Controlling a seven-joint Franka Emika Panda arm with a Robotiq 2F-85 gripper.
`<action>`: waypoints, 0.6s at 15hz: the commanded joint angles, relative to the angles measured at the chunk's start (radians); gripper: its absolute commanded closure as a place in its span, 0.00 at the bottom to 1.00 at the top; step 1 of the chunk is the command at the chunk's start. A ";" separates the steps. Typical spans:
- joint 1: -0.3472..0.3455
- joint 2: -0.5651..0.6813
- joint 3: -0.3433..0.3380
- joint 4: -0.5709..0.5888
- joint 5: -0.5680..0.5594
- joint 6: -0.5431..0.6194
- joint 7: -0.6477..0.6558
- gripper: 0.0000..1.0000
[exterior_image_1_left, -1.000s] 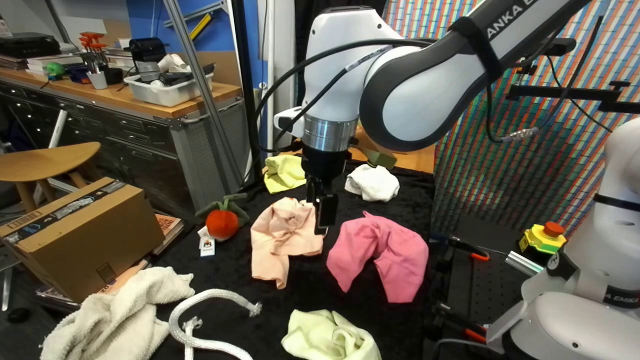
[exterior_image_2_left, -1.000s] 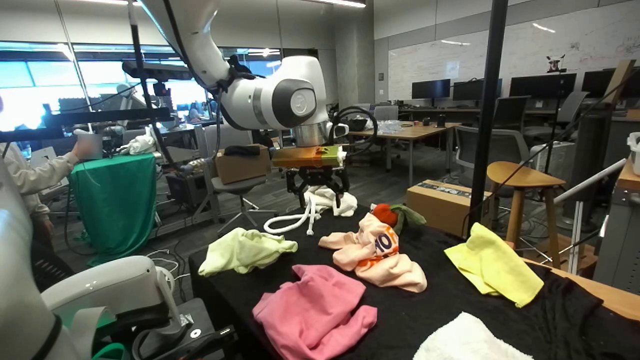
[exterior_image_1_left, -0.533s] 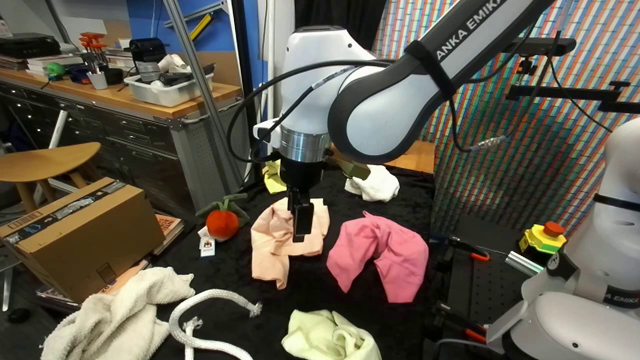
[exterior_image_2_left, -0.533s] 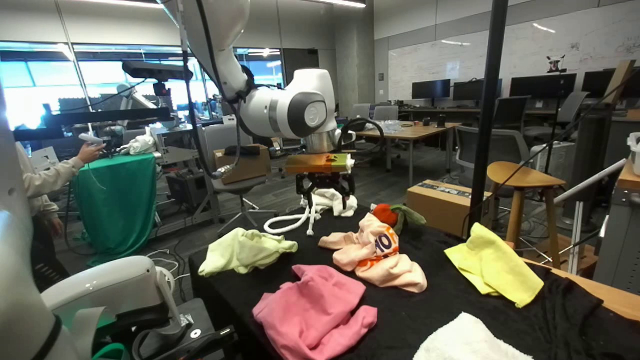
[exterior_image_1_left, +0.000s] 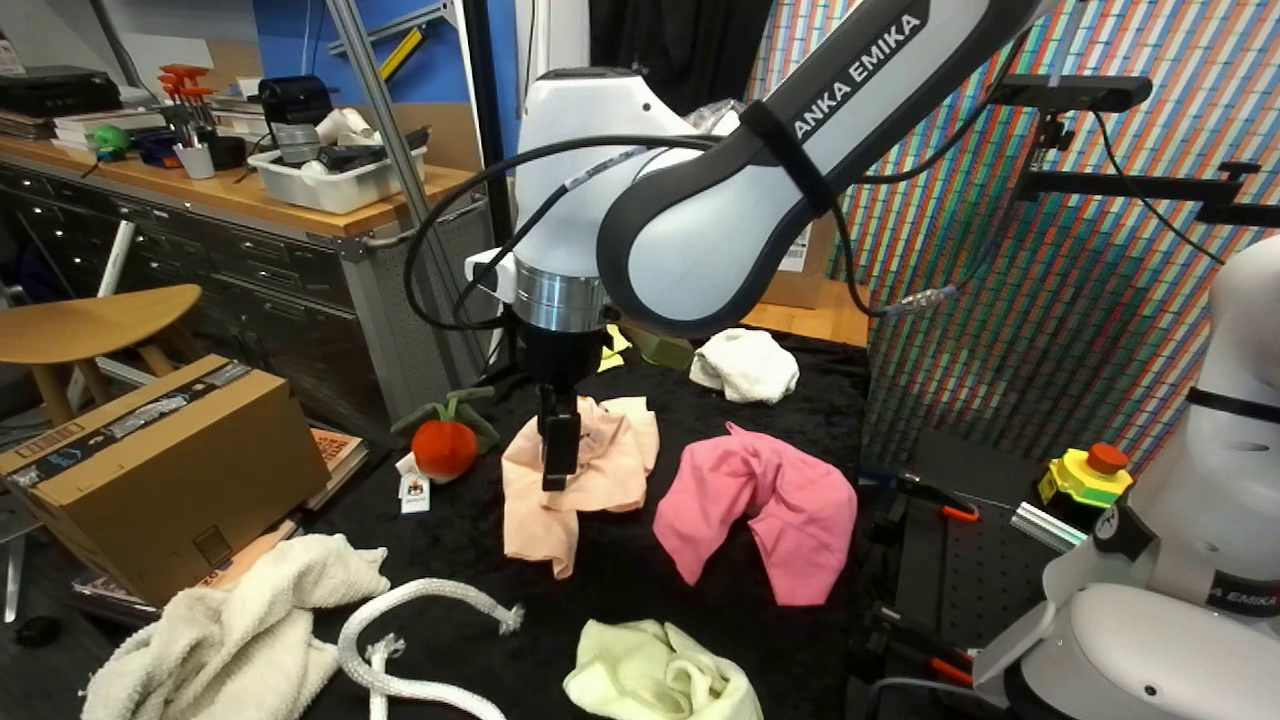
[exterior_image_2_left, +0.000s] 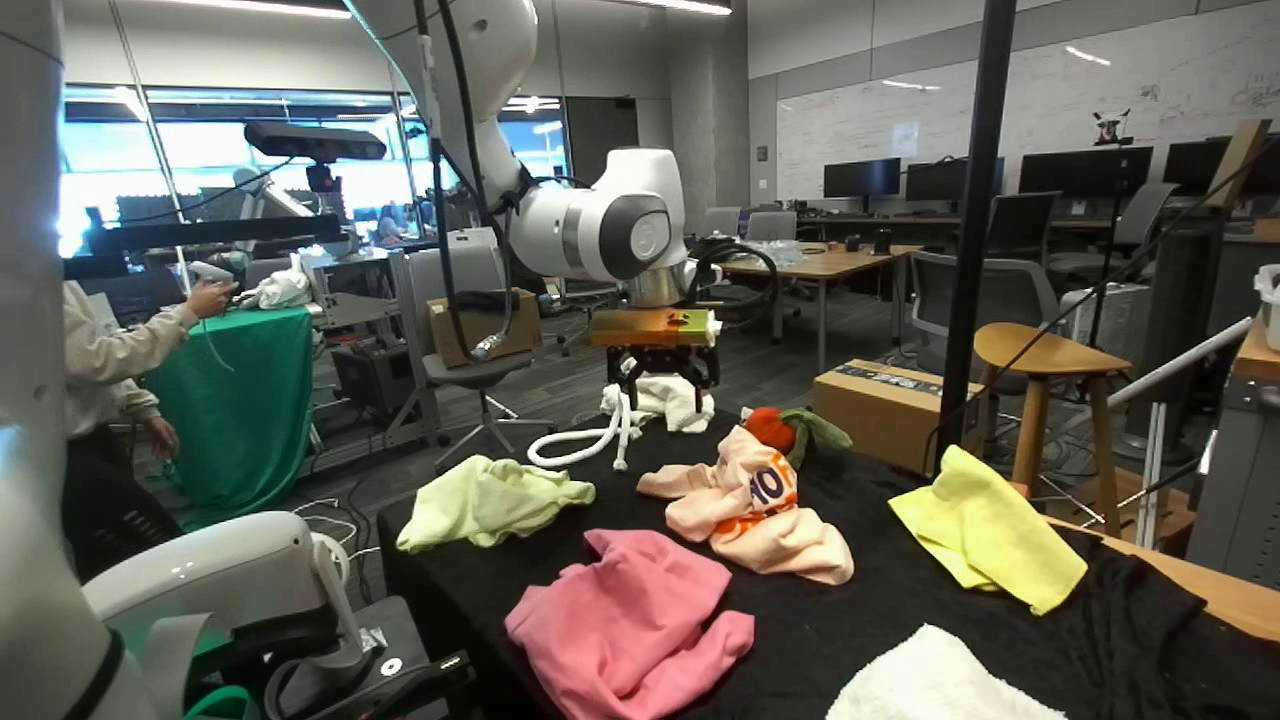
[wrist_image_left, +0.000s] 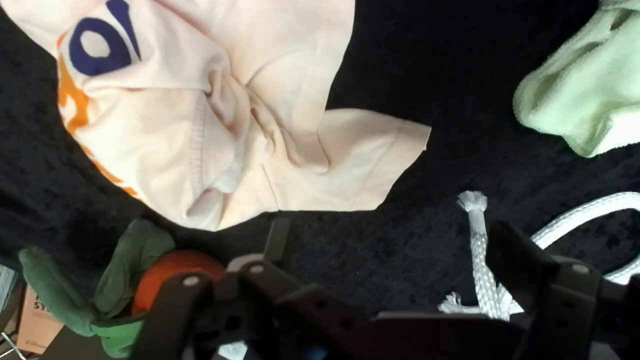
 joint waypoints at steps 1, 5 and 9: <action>0.023 0.067 0.005 0.118 -0.061 -0.041 0.064 0.00; 0.065 0.140 0.005 0.254 -0.121 -0.093 0.116 0.00; 0.121 0.232 0.010 0.407 -0.139 -0.166 0.179 0.00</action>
